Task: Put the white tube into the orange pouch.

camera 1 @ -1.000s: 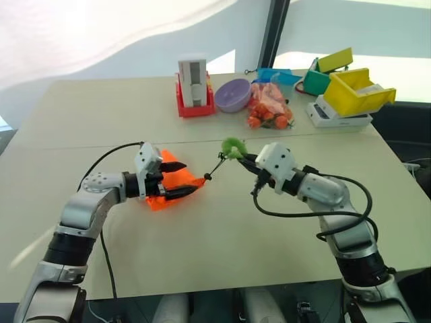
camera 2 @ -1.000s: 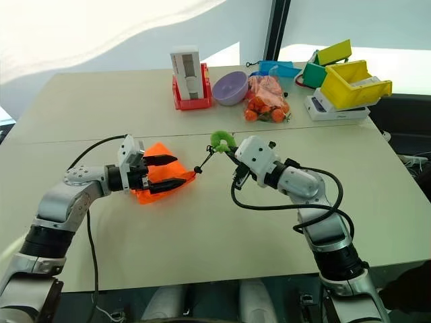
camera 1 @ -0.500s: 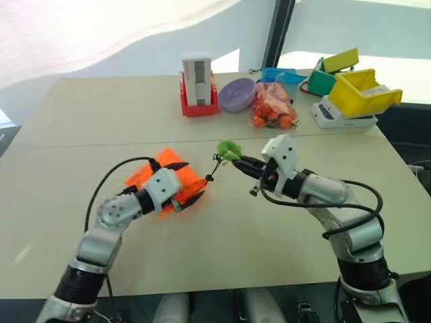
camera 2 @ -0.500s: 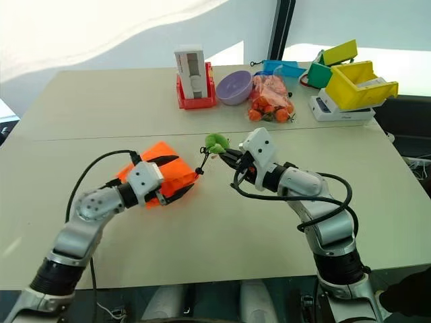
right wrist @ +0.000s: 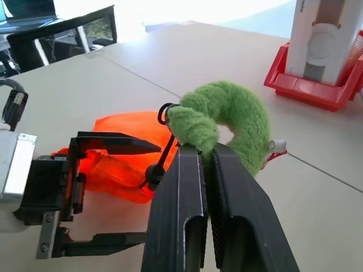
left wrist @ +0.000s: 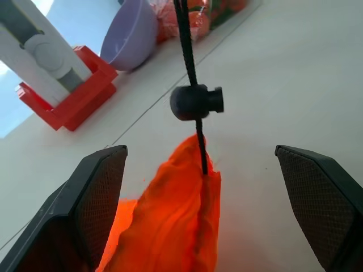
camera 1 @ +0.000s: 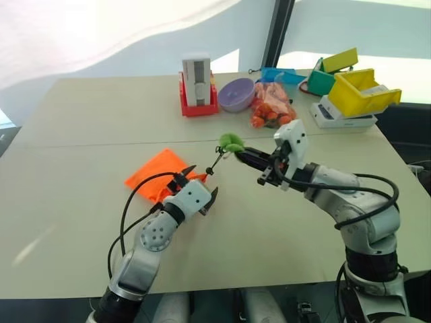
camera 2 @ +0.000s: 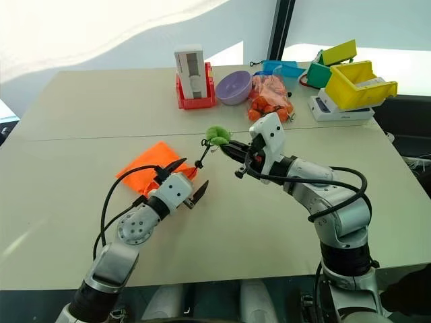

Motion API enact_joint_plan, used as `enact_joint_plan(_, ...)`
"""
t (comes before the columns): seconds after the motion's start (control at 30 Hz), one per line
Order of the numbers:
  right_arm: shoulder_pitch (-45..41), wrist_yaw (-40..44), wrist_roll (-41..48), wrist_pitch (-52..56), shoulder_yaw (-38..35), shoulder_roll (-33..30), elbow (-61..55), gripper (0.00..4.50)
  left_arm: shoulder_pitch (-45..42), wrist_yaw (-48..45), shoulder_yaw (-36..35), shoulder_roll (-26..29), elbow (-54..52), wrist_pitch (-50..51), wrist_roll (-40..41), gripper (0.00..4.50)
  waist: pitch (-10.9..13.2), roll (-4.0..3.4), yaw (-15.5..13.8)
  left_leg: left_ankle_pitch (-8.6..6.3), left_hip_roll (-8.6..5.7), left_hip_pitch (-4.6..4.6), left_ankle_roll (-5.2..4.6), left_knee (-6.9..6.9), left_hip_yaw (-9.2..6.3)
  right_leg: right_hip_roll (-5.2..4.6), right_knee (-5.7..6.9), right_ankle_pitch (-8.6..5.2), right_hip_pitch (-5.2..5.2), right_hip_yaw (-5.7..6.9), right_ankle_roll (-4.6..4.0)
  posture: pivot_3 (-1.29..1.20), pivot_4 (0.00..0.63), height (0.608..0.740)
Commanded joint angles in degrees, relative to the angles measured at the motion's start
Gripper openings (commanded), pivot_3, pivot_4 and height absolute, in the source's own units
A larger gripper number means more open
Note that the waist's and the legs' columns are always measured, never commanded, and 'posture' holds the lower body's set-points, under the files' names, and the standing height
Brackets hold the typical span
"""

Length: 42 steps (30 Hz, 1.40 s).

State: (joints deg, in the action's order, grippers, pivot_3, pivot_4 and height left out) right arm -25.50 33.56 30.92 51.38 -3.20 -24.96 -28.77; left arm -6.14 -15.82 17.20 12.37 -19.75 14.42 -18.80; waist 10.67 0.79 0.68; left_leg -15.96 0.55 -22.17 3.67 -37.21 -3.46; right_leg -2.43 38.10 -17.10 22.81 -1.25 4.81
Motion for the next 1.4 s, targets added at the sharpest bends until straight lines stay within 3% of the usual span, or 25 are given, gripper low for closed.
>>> enact_joint_plan(0.03,0.3,0.1,1.1,-0.9,0.0,-1.1,-2.5,0.00,-2.5,2.7,0.3,-1.2,1.1,-2.1,-1.6,4.46,0.0,0.00,0.0,0.00,-0.01,0.00,0.00,-0.01,0.00,0.00,0.01,0.00,0.00,0.00,0.00,0.00,0.150,0.740)
enact_joint_plan(0.23,0.7,0.1,1.2,-1.5,0.8,-2.1,-2.5,0.00,-4.6,3.1,0.0,-2.3,3.2,-3.3,-0.5,4.46,0.0,0.00,0.1,0.00,-0.02,0.00,0.00,-0.01,0.01,0.02,0.01,0.00,0.00,0.02,0.01,0.00,0.150,0.740)
enact_joint_plan(0.33,0.7,-0.2,1.4,-1.5,0.9,-2.2,-2.8,0.00,-4.5,2.0,0.3,-2.5,3.5,-3.3,0.6,3.64,0.0,0.00,0.1,0.00,-0.02,-0.01,0.00,0.00,0.01,0.01,0.01,0.00,0.00,0.02,0.01,0.00,0.150,0.740)
enact_joint_plan(0.37,0.7,-0.3,1.4,-1.6,0.9,-2.2,-2.8,0.00,-4.2,1.6,0.4,-2.5,3.5,-3.1,0.9,3.18,0.0,-0.01,0.0,0.00,-0.02,-0.01,0.00,-0.01,0.01,0.02,0.01,0.00,0.00,0.02,0.01,0.00,0.150,0.740)
enact_joint_plan(0.9,1.6,-1.2,0.5,-3.2,3.3,-3.6,-3.1,0.00,-2.7,-0.2,-1.7,-5.0,2.9,-0.9,7.9,3.18,0.0,0.00,0.0,0.00,-0.02,0.00,0.00,-0.02,0.01,0.04,0.02,0.01,-0.01,0.03,0.01,0.00,0.150,0.740)
enact_joint_plan(1.03,1.7,-1.2,0.3,-3.6,3.7,-3.8,-3.0,0.00,-2.8,-0.1,-1.5,-4.7,2.7,-0.6,7.8,2.14,0.0,0.00,0.0,0.00,-0.02,0.00,0.00,-0.02,0.01,0.04,0.02,0.01,-0.01,0.03,0.01,0.00,0.150,0.740)
enact_joint_plan(1.07,1.7,-1.2,0.3,-3.8,3.8,-3.8,-2.9,0.00,-2.8,-0.1,-1.4,-4.7,2.7,-0.5,7.8,1.55,0.0,0.00,0.0,0.00,-0.02,0.00,0.00,-0.02,0.01,0.03,0.01,0.01,-0.01,0.02,0.01,0.00,0.150,0.740)
enact_joint_plan(1.1,1.7,-1.2,0.2,-3.9,3.8,-3.8,-2.9,0.00,-2.8,-0.3,-1.3,-4.5,2.6,-0.4,8.0,1.50,0.0,0.00,0.0,0.00,-0.02,0.00,0.00,-0.02,0.01,0.03,0.01,0.01,-0.01,0.03,0.01,0.00,0.150,0.740)
enact_joint_plan(1.2,1.7,-1.2,0.0,-4.2,4.0,-3.8,-2.7,0.00,-3.0,-0.4,-1.2,-4.3,2.6,0.0,8.0,0.21,0.0,0.00,0.0,0.00,-0.02,0.00,0.00,-0.03,0.01,0.04,0.01,0.01,-0.01,0.02,0.01,0.00,0.150,0.740)
enact_joint_plan(1.4,1.8,-1.5,-1.2,-5.5,4.0,-3.9,-1.7,0.00,-3.6,-0.6,-2.2,-2.3,3.0,0.3,7.7,0.21,0.0,0.00,0.0,0.00,-0.02,0.00,0.00,-0.03,0.01,0.04,0.02,0.01,-0.01,0.02,0.01,0.00,0.150,0.740)
